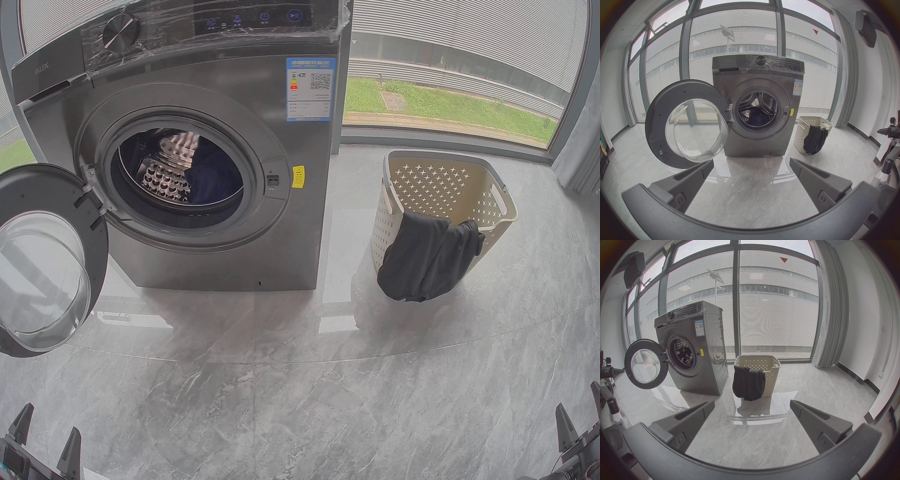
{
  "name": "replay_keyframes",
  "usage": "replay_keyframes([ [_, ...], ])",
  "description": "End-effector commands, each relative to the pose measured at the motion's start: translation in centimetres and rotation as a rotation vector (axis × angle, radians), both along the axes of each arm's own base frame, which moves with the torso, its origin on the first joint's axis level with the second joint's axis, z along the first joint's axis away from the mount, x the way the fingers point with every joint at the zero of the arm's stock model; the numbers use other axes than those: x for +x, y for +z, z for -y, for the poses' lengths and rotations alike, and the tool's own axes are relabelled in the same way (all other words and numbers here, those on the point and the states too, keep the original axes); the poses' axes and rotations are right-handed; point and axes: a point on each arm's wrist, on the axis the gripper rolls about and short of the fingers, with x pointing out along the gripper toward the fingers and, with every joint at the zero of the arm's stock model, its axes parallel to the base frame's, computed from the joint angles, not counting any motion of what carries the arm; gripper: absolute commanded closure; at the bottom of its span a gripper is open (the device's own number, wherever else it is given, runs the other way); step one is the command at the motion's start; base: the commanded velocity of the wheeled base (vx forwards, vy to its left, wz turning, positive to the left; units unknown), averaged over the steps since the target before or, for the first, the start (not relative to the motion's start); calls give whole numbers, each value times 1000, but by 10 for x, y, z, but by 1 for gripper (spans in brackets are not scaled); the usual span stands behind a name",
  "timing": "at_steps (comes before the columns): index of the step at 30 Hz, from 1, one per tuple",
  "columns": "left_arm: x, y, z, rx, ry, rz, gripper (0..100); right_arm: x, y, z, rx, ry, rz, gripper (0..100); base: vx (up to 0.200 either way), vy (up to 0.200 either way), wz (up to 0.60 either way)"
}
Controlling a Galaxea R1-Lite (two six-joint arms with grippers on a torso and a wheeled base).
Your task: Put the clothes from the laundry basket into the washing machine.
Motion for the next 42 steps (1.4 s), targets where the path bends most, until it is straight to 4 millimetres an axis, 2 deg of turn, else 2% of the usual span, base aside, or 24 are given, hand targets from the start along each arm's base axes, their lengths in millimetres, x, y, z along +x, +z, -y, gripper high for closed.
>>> replay_keyframes([
  [1,0,-5,0,1,-1,-5,0,1,-4,0,0,1,-19,0,0,-200,0],
  [10,0,-5,0,0,0,-5,0,1,-4,0,0,1,-19,0,0,-200,0],
  [19,0,-5,0,3,0,-5,0,1,-4,0,0,2,-19,0,0,0,0],
  [28,0,-5,0,-5,2,-5,0,1,-4,0,0,2,-19,0,0,-200,0],
  [40,0,-5,0,4,0,-5,0,1,-4,0,0,1,-19,0,0,0,0],
  [42,0,-5,0,3,0,-5,0,1,-4,0,0,2,-19,0,200,0,0],
])
